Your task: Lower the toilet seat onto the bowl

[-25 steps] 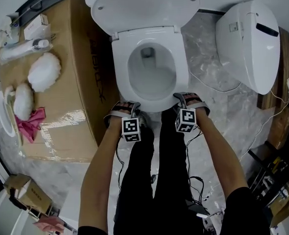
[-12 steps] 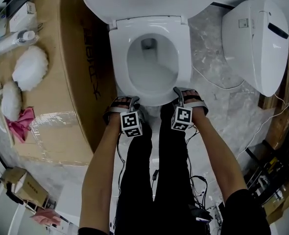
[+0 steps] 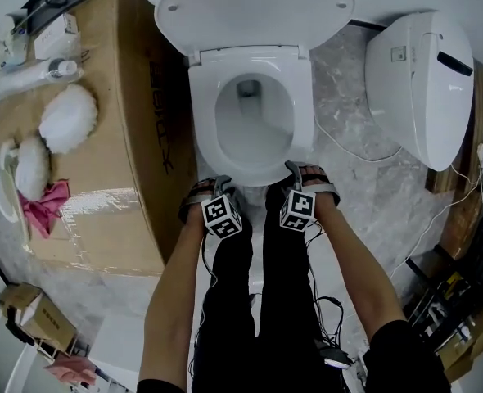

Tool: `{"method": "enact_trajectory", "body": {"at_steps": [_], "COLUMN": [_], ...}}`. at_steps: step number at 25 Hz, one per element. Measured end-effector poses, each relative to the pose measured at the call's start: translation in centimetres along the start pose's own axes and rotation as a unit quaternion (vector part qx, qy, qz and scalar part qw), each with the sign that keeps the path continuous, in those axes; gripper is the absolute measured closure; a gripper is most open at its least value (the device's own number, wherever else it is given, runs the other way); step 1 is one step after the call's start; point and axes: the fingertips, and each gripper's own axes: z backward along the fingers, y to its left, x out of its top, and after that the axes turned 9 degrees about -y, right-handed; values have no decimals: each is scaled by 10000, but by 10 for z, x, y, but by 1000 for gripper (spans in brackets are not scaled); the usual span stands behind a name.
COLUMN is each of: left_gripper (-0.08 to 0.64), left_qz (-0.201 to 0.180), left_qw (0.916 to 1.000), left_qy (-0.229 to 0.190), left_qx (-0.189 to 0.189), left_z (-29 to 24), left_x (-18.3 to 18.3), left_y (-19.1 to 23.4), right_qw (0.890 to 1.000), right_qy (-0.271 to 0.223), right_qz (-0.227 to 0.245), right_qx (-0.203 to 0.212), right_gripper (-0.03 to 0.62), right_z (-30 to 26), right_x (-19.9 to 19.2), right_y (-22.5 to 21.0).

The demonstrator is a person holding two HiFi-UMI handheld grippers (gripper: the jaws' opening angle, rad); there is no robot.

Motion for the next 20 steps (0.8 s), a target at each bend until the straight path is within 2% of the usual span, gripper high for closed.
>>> {"method": "enact_trajectory", "body": {"at_steps": [2, 3, 4, 6, 8, 10, 12, 15, 20], "left_gripper": [468, 494, 504, 513, 526, 544, 551, 551, 551], "left_qz": [458, 666, 840, 1138, 1435, 1751, 2073, 2264, 2139], "left_qw": [9983, 9961, 9932, 9853, 9711, 9487, 9252, 8890, 8192], "left_qy": [-252, -424, -598, -946, -1357, -1839, -2336, -3093, -4118], "left_qx": [242, 388, 535, 857, 1341, 1883, 2155, 2505, 3369], "left_z": [24, 40, 57, 94, 136, 188, 249, 350, 506], "left_x": [15, 27, 41, 71, 101, 130, 157, 203, 262], "left_y": [-5, -7, -6, 6, 34, 66, 78, 82, 85], "right_qw": [9946, 9859, 9725, 9368, 8986, 8569, 8212, 7915, 7422], "right_qy": [-322, -530, -764, -1237, -1713, -2302, -2814, -3375, -4303], "right_qz": [-967, -1545, -2123, -3108, -3741, -4160, -4399, -4313, -3997], "right_qx": [-204, -372, -576, -1023, -1520, -1991, -2302, -2714, -3228], "right_gripper": [298, 304, 334, 404, 447, 495, 532, 563, 566], "right_z": [32, 54, 77, 125, 171, 223, 284, 380, 515], "right_x": [17, 26, 36, 55, 73, 94, 117, 152, 207], "right_y": [-9, -17, -28, -54, -89, -125, -145, -158, -163]}}
